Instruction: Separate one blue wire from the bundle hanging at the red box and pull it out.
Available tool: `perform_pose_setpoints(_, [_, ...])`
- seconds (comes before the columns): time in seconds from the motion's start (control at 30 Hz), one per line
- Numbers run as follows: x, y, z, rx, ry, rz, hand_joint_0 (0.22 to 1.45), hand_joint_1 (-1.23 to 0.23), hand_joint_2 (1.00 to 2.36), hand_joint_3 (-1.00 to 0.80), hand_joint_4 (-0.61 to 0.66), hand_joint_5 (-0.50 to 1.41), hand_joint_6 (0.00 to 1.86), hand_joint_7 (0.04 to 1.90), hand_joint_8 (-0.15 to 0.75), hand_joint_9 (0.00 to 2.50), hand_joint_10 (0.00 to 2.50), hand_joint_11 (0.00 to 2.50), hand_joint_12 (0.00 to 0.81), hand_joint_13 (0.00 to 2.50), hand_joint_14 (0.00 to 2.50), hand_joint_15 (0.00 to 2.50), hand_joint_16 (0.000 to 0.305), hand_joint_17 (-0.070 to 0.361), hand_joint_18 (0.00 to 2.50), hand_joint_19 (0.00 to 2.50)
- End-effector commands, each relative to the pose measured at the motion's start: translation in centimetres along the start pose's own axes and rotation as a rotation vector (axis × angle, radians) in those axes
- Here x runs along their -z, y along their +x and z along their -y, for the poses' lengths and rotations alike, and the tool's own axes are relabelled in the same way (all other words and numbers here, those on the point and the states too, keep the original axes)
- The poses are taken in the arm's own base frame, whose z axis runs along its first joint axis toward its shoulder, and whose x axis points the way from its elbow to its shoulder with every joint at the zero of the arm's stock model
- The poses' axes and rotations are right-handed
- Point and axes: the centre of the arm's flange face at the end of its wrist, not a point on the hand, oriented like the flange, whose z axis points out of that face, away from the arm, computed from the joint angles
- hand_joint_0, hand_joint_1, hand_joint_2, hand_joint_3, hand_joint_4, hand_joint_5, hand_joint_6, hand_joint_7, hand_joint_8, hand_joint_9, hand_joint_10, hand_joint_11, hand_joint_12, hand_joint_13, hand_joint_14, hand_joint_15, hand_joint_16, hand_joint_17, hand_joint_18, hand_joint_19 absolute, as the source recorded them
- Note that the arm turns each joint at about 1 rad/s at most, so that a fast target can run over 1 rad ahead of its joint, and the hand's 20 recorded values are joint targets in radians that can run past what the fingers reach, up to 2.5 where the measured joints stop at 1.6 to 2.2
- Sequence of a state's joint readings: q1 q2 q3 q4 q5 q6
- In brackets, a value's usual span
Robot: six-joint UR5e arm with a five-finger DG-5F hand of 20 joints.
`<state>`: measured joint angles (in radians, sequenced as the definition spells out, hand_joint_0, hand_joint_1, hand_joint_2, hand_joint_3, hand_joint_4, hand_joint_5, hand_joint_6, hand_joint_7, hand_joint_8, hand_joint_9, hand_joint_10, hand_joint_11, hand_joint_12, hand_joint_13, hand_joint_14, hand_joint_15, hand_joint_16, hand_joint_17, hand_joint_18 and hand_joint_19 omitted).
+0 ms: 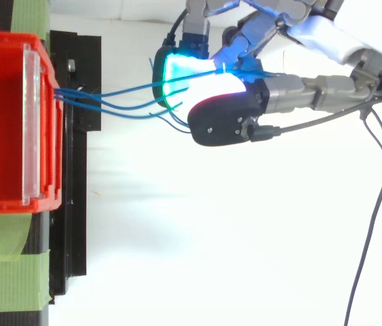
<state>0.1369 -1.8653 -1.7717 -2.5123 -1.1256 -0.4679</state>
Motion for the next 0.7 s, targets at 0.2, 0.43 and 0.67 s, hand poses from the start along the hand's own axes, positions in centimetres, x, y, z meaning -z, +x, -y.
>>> perform_pose_setpoints(0.2, [0.01, 0.05, -0.02, 0.002, 0.0, 0.0, 0.61, -0.72, 1.0, -0.46, 0.23, -0.23, 0.86, 1.08, 0.349, 0.9, 0.02, 1.22, 0.343, 1.22, 0.83, 1.45, 0.049, 0.111, 0.86, 1.13])
perform_pose_setpoints(0.43, [0.03, 0.14, -0.06, 0.001, 0.0, -0.002, 0.57, -0.47, 1.0, -0.5, 0.24, -0.21, 0.84, 1.1, 0.373, 1.02, 0.02, 1.2, 0.341, 1.29, 0.73, 1.45, 0.049, 0.111, 0.89, 1.14])
perform_pose_setpoints(0.67, [0.01, 0.14, -0.07, 0.001, -0.001, -0.001, 0.62, -0.59, 1.01, -0.4, 0.22, -0.19, 0.83, 1.11, 0.376, 1.11, 0.02, 1.25, 0.327, 1.36, 0.7, 1.49, 0.047, 0.105, 0.93, 1.15])
